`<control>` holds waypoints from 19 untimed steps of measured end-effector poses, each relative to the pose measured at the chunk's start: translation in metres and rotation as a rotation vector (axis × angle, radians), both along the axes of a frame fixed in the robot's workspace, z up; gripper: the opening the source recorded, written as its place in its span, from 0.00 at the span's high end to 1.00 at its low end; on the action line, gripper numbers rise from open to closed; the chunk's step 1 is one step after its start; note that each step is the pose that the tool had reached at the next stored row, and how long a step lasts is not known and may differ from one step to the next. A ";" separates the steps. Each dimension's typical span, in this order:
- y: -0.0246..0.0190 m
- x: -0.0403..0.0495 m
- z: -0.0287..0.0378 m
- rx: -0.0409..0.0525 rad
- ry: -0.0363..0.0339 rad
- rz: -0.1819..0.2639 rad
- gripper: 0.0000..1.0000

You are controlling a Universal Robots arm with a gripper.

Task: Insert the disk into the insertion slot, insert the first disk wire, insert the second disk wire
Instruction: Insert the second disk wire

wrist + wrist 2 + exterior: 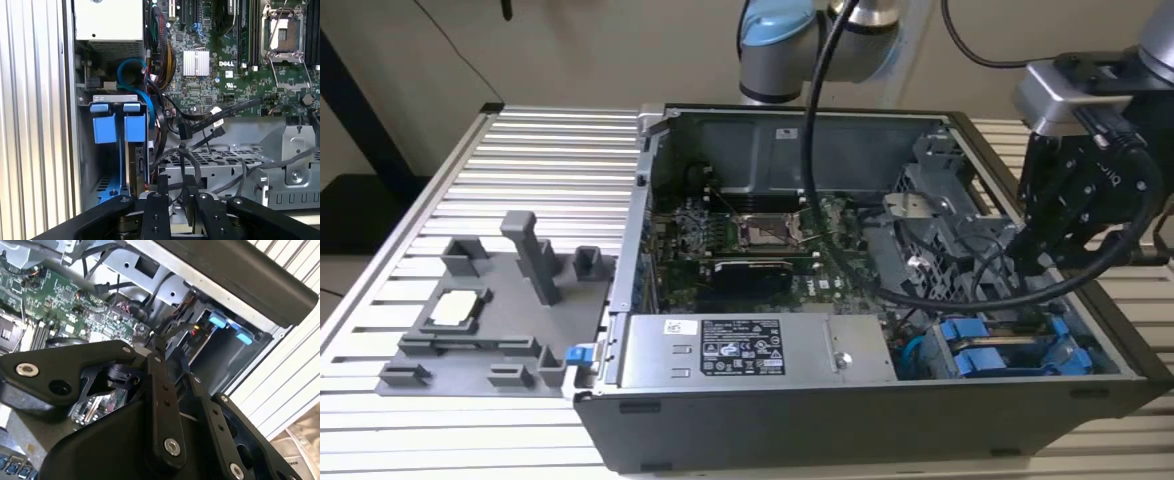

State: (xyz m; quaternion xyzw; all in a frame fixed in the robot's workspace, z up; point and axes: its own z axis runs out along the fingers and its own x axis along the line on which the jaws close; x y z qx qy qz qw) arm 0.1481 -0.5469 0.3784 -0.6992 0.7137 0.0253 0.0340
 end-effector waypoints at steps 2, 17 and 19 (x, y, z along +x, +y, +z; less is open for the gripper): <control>0.0000 -0.0082 0.0000 -0.0001 -0.0032 0.000 0.73; 0.0066 -0.0484 -0.0005 -0.0053 -0.0284 0.011 0.73; 0.0104 -0.0493 -0.0016 -0.0086 -0.0350 0.018 0.73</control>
